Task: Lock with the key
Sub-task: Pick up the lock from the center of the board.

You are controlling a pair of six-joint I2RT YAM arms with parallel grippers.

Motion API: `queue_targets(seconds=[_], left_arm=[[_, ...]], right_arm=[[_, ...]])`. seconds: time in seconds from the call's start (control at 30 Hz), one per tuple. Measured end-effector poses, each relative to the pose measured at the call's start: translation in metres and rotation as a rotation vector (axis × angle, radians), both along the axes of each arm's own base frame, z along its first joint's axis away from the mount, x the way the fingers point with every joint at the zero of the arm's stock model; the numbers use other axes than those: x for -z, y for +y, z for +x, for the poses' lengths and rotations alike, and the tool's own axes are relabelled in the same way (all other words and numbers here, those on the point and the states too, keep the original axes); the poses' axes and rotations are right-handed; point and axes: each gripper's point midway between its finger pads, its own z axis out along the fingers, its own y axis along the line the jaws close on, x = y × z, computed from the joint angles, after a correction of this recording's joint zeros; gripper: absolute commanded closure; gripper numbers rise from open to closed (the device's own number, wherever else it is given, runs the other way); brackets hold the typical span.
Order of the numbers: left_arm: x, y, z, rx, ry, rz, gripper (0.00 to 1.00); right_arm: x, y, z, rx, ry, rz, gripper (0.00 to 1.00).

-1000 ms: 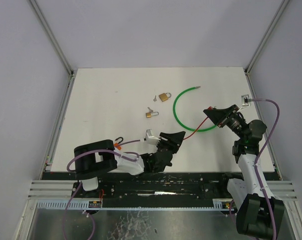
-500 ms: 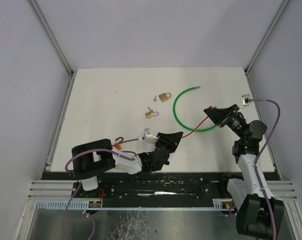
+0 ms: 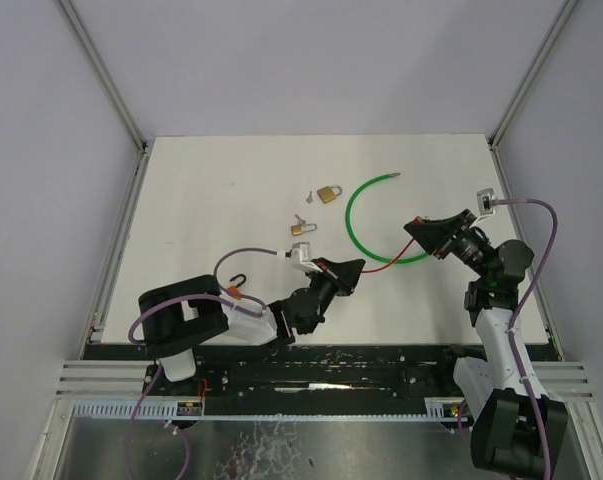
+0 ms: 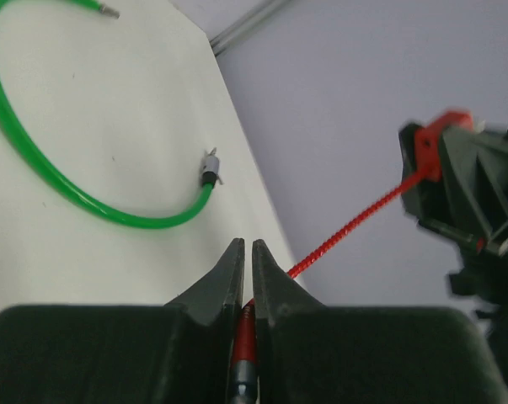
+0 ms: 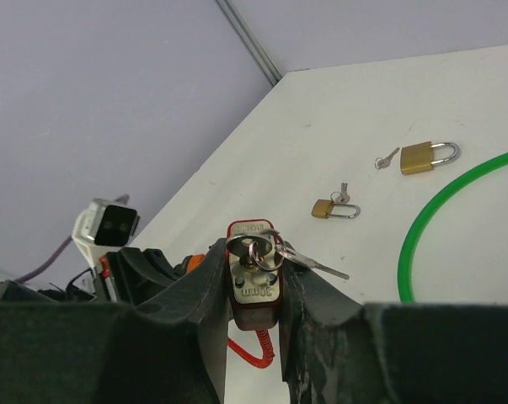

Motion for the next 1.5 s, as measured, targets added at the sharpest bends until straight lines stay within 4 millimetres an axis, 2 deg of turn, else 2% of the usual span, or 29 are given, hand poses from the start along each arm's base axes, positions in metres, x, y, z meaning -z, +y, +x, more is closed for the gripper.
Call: queue_targets(seconds=[0.2,0.33,0.43,0.57,0.67,1.0,1.23,1.3,1.4,1.5], left_arm=[[-0.022,-0.01,-0.012,0.159,-0.343,0.356,1.0],[-0.036,-0.022,-0.022,0.284,-0.539,0.516,1.0],[-0.035,-0.032,-0.029,0.395,-0.647,0.598,1.0],[-0.024,-0.043,-0.038,0.59,-0.749,0.649,1.0],[-0.017,-0.049,-0.043,0.709,-0.788,0.647,1.0],[0.0,-0.051,-0.067,0.965,-0.837,0.578,1.0],[-0.004,-0.038,-0.066,0.991,-0.803,0.482,1.0],[-0.008,-0.026,-0.058,0.946,-0.771,0.428,0.89],[-0.017,-0.004,-0.038,0.837,-0.7,0.337,0.78],[-0.034,0.005,-0.021,0.747,-0.626,0.235,0.66]], right_arm=[[0.001,0.007,-0.005,-0.049,-0.045,-0.057,1.0],[0.002,0.012,-0.007,-0.092,-0.053,-0.065,1.0],[0.004,0.016,-0.008,-0.129,-0.053,-0.063,1.0],[0.008,0.025,-0.014,-0.204,-0.046,-0.074,1.0],[0.009,0.03,-0.016,-0.259,-0.034,-0.09,1.0],[0.023,0.037,-0.026,-0.379,0.024,-0.124,1.0],[0.023,0.039,-0.031,-0.397,0.021,-0.132,1.0],[0.016,0.039,-0.03,-0.375,-0.004,-0.132,1.0],[-0.001,0.038,-0.03,-0.315,-0.062,-0.124,1.0],[-0.018,0.034,-0.027,-0.24,-0.106,-0.092,1.0]])
